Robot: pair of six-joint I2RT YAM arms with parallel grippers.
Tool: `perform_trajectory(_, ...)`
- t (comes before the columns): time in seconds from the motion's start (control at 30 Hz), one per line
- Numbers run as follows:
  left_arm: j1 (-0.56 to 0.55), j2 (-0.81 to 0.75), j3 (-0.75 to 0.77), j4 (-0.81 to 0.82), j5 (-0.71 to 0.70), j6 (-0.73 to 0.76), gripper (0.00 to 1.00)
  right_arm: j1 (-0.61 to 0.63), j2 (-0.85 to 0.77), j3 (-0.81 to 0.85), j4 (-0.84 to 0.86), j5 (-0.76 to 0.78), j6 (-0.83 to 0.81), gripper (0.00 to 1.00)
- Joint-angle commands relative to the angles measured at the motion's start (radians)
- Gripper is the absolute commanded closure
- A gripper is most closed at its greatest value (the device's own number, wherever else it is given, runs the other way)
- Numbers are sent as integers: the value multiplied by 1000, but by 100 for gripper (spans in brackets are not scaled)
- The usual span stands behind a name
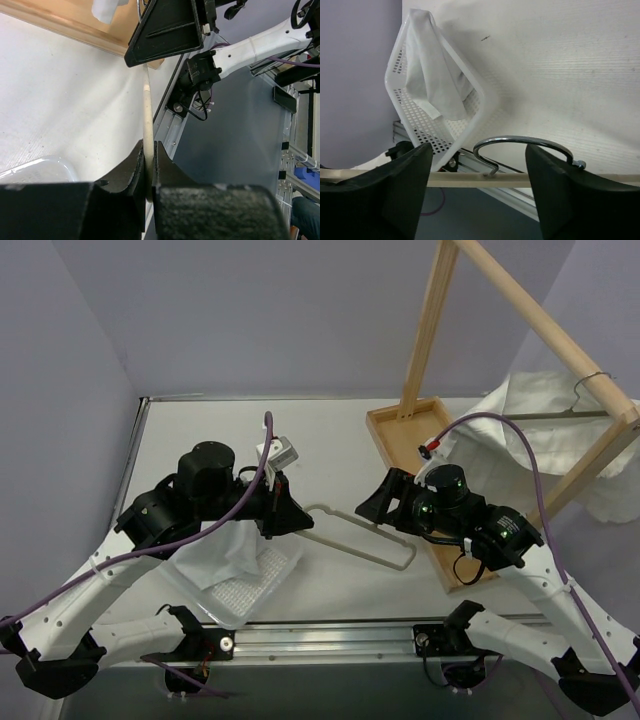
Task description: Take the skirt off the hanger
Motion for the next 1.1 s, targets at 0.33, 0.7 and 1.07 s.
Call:
perform_trajectory(0.33, -11, -19, 40, 13, -100, 13, 98, -4, -132, 22, -36, 18, 29, 11)
perform_trajectory(0.7, -11, 105, 322, -122, -464, 53, 98, -4, -310, -24, -136, 56, 81, 18)
perform_trajectory(1.07, -10, 245, 461, 193, -435, 90, 98, -5, -405, -8, -245, 85, 118, 26)
